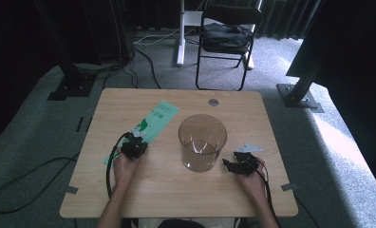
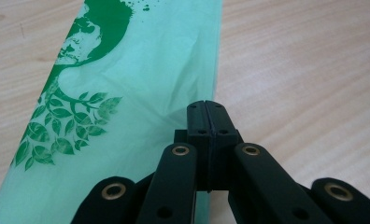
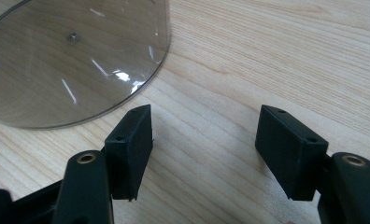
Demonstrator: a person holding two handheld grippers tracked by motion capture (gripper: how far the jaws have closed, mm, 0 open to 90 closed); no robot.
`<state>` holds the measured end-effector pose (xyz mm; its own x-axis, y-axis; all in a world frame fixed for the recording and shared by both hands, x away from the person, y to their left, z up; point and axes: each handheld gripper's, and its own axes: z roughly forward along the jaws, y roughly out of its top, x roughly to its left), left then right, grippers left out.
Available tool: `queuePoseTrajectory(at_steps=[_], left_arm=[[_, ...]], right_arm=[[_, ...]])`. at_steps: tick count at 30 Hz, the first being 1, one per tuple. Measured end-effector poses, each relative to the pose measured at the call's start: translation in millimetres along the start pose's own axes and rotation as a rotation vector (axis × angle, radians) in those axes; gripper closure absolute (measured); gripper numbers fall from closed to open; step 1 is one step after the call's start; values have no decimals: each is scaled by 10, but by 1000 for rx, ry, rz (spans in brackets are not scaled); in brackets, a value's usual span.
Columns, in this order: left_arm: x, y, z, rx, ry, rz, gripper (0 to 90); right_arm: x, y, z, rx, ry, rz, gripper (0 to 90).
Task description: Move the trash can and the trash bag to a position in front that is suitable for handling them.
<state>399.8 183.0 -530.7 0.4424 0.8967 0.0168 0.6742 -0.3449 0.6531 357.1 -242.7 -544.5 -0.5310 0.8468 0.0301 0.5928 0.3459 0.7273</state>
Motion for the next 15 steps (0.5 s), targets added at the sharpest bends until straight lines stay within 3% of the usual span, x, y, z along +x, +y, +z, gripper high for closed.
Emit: queuePoseTrajectory(at_steps=[8, 15], left_arm=[[-76, -186, -153, -7, -15, 25, 900], [-171, -319, -268, -7, -35, 22, 900]], right_arm=[[2, -2, 0, -1, -2, 0, 359], [4, -2, 1, -2, -3, 0, 359]])
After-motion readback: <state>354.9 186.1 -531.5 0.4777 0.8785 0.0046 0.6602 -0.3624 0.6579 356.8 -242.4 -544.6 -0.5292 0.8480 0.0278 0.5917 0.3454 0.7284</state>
